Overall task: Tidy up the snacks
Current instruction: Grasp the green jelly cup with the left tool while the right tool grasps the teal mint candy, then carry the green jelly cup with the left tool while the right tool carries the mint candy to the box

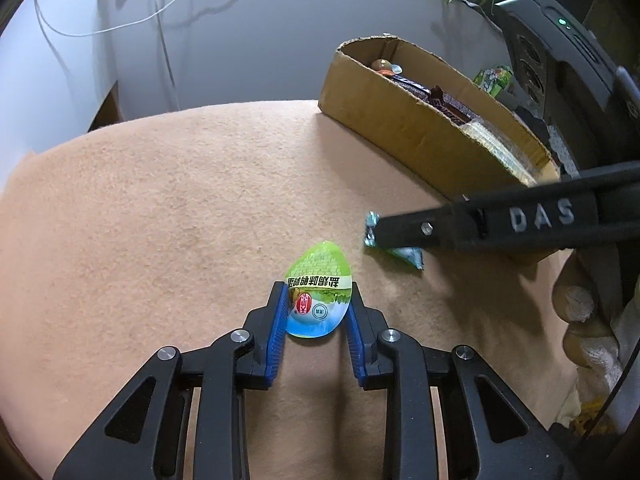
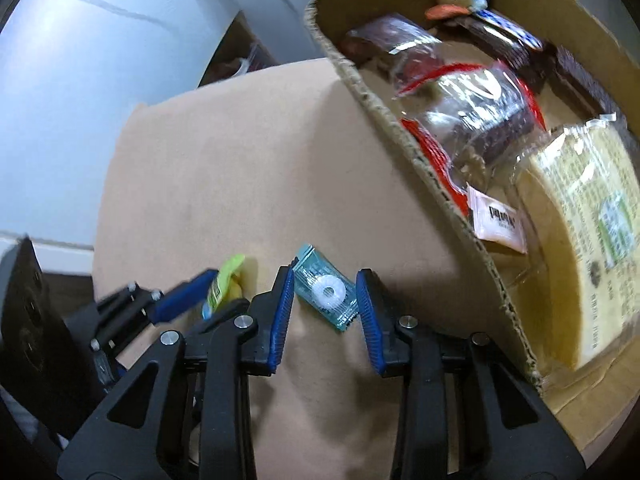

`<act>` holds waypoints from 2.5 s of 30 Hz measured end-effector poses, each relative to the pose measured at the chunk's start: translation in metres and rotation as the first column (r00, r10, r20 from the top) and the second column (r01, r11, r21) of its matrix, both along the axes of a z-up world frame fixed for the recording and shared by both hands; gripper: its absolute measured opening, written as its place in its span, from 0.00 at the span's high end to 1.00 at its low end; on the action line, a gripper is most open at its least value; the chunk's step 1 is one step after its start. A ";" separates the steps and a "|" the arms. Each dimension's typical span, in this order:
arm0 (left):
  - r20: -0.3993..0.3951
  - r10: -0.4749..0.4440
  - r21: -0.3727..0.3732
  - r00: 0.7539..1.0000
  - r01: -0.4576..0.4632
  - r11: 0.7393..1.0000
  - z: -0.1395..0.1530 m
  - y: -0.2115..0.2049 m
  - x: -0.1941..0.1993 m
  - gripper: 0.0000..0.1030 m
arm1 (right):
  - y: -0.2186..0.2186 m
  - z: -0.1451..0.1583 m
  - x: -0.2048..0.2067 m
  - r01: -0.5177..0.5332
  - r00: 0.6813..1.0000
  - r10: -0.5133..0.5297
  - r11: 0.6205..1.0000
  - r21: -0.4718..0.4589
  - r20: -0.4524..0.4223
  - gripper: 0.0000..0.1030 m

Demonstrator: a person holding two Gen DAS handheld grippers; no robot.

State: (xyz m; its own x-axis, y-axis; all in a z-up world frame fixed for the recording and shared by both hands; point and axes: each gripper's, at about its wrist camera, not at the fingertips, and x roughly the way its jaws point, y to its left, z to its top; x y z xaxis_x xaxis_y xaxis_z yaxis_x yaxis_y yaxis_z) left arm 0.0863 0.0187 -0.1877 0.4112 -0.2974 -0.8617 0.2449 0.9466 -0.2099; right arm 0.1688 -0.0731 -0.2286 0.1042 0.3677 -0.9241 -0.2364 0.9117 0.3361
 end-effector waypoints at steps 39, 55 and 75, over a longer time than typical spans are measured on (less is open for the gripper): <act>-0.014 0.084 -0.037 0.996 -0.084 0.996 0.017 0.016 -0.005 0.76 | -0.028 0.030 -0.031 -0.062 0.992 0.071 0.994 -0.086 0.106 0.94; 0.071 0.044 -0.078 0.996 -0.039 0.996 0.072 -0.007 0.021 0.76 | -0.069 0.122 -0.032 -0.037 0.970 0.051 0.997 -0.063 0.237 0.94; 0.134 -0.091 -0.013 0.987 0.093 0.996 0.102 -0.083 0.090 0.76 | -0.140 0.116 0.017 0.093 0.966 -0.052 0.984 -0.153 0.254 0.94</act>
State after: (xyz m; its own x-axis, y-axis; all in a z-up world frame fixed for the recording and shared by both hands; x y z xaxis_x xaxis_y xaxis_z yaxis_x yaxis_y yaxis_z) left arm 0.1761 -0.0643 -0.0858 0.4921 -0.3552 -0.7947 0.3576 0.9149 -0.1875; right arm 0.1860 -0.2128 -0.1129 0.3582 0.1985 -0.9123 -0.2250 0.9667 0.1219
